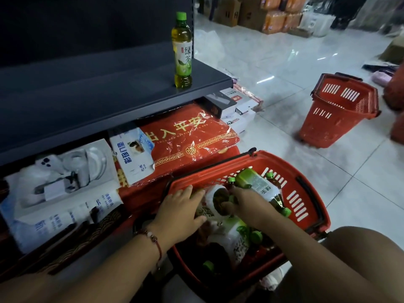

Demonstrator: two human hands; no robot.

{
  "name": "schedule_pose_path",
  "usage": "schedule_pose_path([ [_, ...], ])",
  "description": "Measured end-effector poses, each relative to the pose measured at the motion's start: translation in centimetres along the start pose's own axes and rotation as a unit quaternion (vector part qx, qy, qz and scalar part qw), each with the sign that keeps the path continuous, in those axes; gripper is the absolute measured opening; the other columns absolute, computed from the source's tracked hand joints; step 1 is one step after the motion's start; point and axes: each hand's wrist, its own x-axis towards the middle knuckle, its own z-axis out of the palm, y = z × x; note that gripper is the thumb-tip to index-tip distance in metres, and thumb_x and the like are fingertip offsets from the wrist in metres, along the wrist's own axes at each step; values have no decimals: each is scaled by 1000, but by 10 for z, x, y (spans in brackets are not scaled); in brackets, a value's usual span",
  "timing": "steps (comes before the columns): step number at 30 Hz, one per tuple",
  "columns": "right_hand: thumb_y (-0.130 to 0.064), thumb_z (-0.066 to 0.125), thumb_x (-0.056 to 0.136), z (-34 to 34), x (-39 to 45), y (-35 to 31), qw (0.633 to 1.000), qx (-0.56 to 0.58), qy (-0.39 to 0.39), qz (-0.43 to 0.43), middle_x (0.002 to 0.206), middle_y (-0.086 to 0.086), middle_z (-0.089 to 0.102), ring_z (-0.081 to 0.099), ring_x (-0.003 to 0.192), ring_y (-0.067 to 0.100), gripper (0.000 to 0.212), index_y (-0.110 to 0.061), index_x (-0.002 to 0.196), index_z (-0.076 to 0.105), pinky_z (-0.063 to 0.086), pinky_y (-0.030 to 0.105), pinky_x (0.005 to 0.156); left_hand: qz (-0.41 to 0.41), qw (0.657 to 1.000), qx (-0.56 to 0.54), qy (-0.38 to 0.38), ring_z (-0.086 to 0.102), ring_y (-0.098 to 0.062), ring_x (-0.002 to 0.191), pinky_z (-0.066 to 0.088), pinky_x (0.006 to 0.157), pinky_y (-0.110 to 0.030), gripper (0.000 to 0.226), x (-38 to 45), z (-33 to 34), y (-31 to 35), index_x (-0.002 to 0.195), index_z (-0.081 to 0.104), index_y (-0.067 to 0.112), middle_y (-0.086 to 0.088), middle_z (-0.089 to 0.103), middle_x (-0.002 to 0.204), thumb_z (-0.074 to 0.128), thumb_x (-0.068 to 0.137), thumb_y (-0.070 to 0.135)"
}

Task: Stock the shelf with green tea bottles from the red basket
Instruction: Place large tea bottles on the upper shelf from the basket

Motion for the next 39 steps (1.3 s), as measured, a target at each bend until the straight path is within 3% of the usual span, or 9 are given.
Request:
schedule_pose_path([
  [5,-42,63,92,-40,-23,-32,990,66,48,-112,75,-3,63,62,61,6,20,-22,93,60,56,28,57,7,988,-151,-4,38,-19,141,40,111,-43,98,-6,2,-11,157,7,36,7,30,159,67,82,59],
  [8,-36,71,87,-57,-38,-47,966,200,62,-150,68,7,61,54,53,9,21,-17,83,61,44,25,51,18,940,-339,12,52,0,125,53,99,-38,111,-17,-1,-14,150,10,53,34,37,143,84,66,56],
  [10,-27,74,86,-66,-46,-59,941,280,90,-170,74,14,66,62,60,21,19,-11,85,65,50,32,56,41,904,-424,29,52,12,116,55,96,-31,106,-26,-7,-11,140,19,61,51,37,125,90,63,48],
  [15,-26,75,83,-82,-62,-83,871,429,158,-179,92,26,66,68,86,40,22,-9,96,71,58,47,76,30,850,-519,84,66,-3,107,60,84,-34,88,-40,-15,1,128,43,54,19,64,121,93,56,52],
  [18,-44,68,82,-80,-68,-89,881,414,156,-168,96,15,65,69,87,22,43,-25,119,64,60,32,73,-1,829,-547,111,70,-6,101,60,82,-32,78,-52,-25,-3,123,51,46,12,71,112,94,58,45],
  [22,-60,70,79,-45,-83,-94,909,387,-2,-153,124,-17,56,63,103,-5,82,-42,146,28,55,15,75,-42,754,-634,167,72,-8,94,56,73,-19,42,-77,-53,-14,114,64,25,5,76,104,85,77,20],
  [27,-22,80,81,-21,-94,-151,865,465,-36,-185,118,-15,69,68,108,7,75,-34,142,39,56,28,90,-77,685,-680,247,71,-16,106,55,93,-39,68,-123,-81,-40,125,62,24,4,74,114,76,66,56],
  [34,-10,75,84,-59,-88,-259,844,468,-41,-259,111,-2,74,72,101,17,47,-28,124,58,57,37,91,-75,699,-633,325,72,-9,97,58,76,-27,54,-195,-151,-96,124,57,30,10,75,109,76,74,36],
  [39,-21,76,85,-116,-86,-353,816,437,-35,-376,118,-4,72,69,107,15,54,-25,134,54,56,36,93,-51,692,-572,437,72,-8,97,60,77,-29,48,-241,-242,-132,131,53,29,13,75,108,72,88,18],
])
